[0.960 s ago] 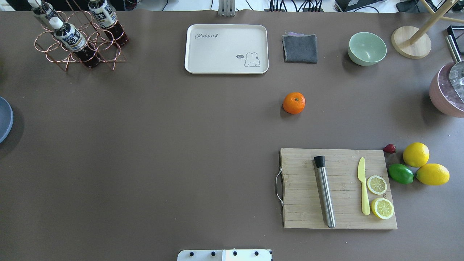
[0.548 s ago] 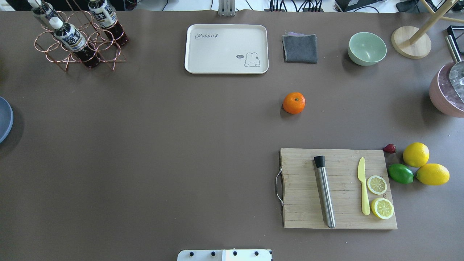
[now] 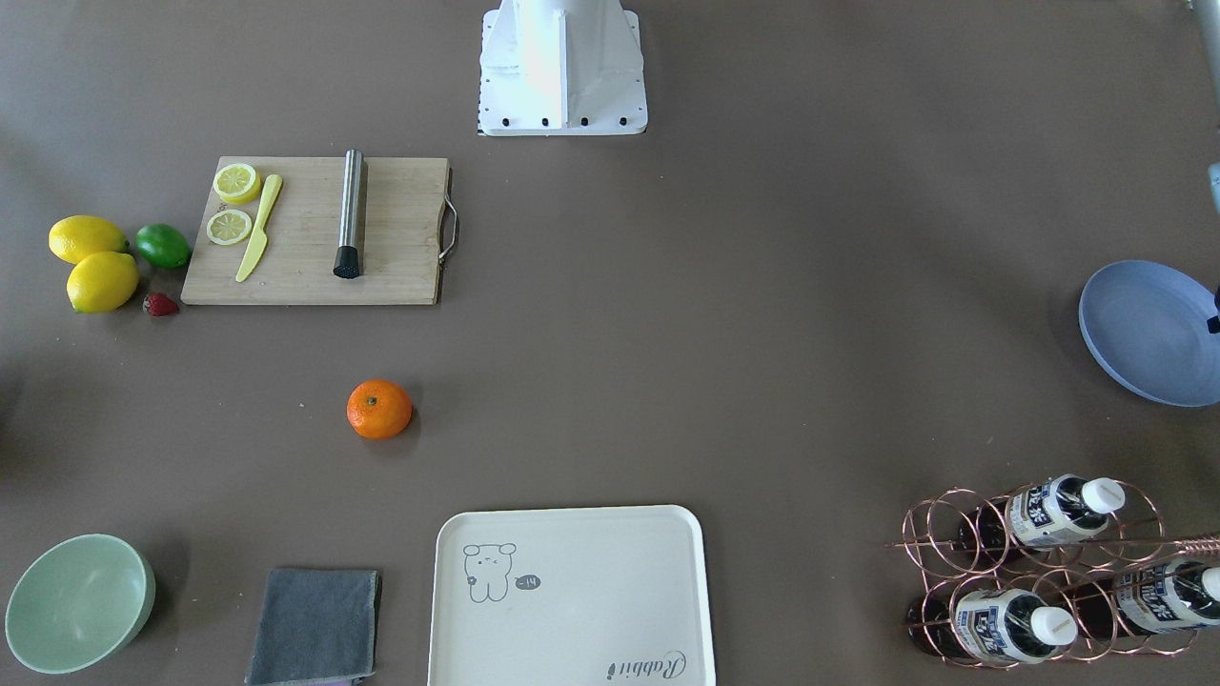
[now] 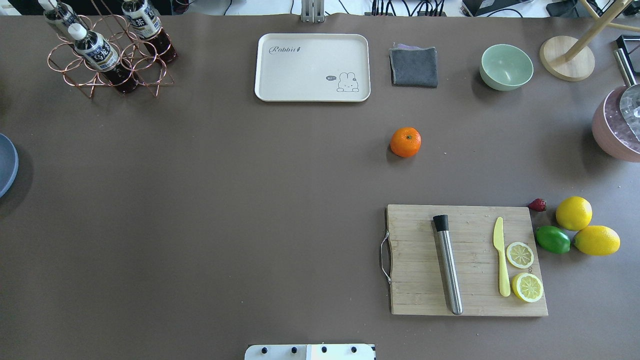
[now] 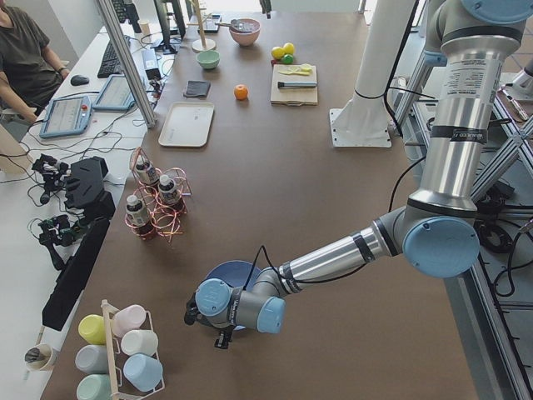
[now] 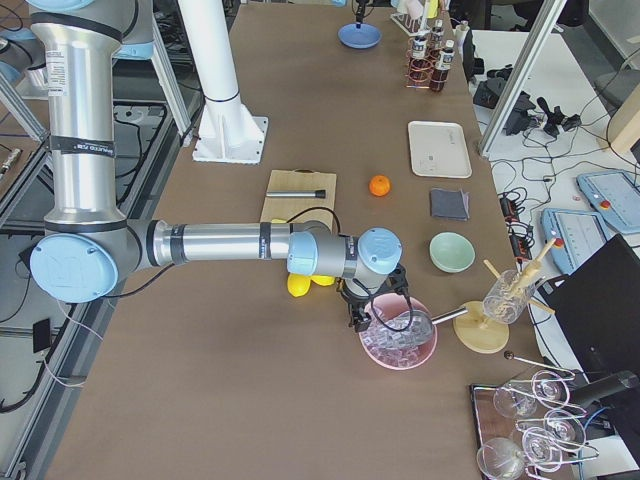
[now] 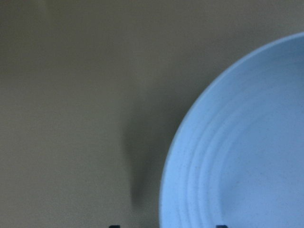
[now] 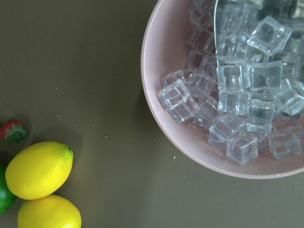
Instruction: Pick orange to plate
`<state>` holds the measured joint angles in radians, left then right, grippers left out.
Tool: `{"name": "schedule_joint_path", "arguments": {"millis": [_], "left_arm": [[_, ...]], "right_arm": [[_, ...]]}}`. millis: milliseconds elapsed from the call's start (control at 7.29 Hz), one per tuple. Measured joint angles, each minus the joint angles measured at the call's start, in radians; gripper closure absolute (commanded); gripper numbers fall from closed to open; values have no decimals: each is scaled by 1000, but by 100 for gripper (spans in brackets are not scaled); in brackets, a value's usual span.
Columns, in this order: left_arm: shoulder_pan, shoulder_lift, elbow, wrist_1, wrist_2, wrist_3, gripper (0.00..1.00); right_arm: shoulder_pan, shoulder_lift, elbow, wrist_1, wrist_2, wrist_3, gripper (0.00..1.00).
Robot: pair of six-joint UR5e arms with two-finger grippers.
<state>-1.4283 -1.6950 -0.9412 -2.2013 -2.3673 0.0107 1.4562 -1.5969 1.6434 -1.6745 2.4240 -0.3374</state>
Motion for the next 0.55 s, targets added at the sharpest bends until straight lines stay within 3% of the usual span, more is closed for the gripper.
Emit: {"name": "schedule_joint_path", "arguments": {"millis": [548], "left_arm": [[1,-32,-60,9,-45,-87,100]], "right_arm": [[-29,12,71,1,4,5,0]]}}
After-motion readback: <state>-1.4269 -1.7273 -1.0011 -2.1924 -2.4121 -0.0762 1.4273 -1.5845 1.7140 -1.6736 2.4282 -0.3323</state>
